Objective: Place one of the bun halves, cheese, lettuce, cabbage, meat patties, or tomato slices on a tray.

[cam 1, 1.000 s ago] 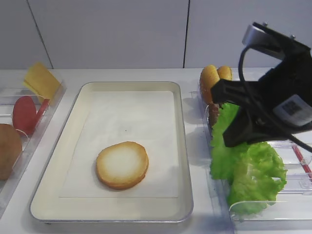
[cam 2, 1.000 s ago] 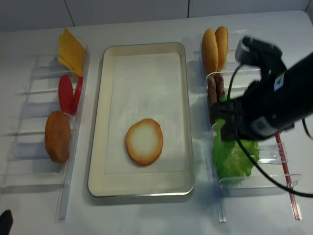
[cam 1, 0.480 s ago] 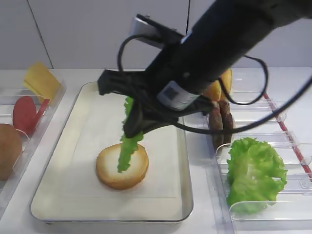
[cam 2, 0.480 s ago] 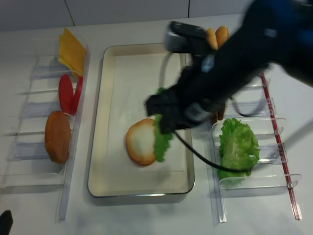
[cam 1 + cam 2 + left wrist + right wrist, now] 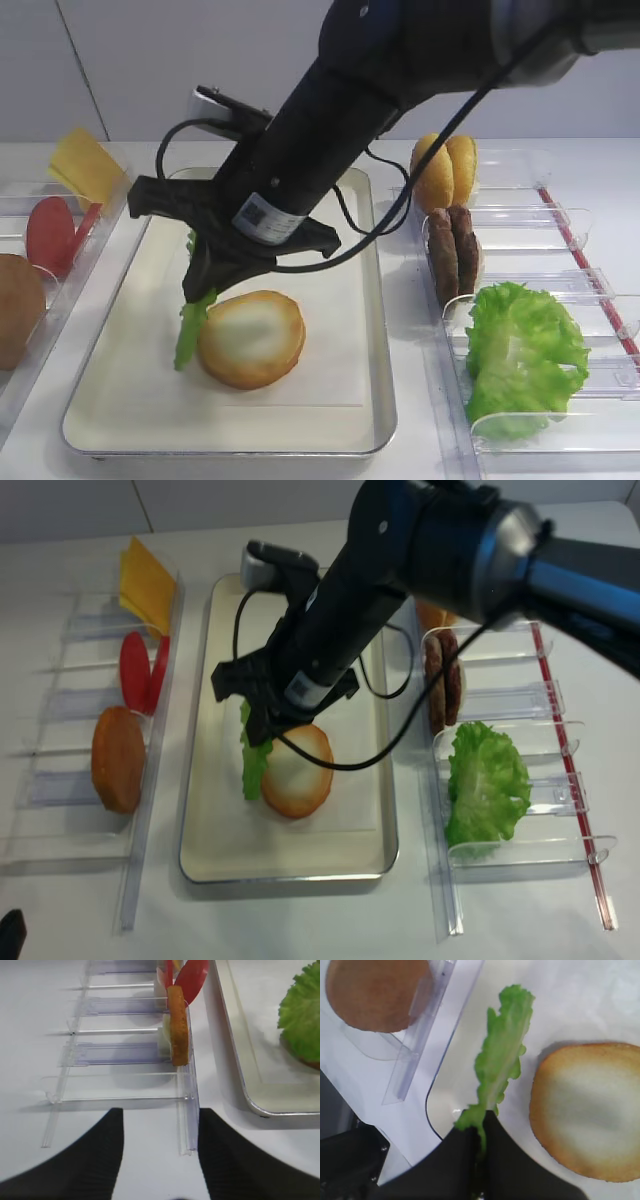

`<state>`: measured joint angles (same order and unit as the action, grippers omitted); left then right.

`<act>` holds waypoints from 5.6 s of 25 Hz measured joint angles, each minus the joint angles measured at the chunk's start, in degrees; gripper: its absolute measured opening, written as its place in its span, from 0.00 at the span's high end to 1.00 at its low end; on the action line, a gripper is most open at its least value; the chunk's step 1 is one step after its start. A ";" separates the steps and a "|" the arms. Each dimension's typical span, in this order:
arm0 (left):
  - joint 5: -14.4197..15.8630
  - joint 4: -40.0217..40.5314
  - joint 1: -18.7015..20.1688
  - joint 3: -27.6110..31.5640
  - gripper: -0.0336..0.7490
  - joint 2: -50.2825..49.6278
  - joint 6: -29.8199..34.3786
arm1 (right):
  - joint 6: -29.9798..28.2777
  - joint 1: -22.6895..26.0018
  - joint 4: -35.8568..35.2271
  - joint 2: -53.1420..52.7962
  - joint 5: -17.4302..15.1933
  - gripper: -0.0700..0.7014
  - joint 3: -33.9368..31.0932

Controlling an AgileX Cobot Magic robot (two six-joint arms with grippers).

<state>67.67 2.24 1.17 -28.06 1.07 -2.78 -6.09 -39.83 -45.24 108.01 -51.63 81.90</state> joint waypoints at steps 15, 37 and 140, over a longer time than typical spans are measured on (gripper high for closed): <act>0.00 0.00 0.00 0.00 0.54 0.00 0.00 | 7.83 0.00 15.01 2.21 -3.36 0.87 0.12; 0.00 0.00 0.00 0.00 0.54 0.00 0.00 | 9.66 0.00 17.54 3.47 -3.79 0.87 0.24; 0.00 0.00 0.00 0.00 0.54 0.00 0.00 | 12.72 39.04 46.21 -92.26 -21.34 0.31 -43.02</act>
<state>67.67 2.24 1.17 -28.06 1.07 -2.78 6.63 -0.80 0.97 15.75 -72.96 38.88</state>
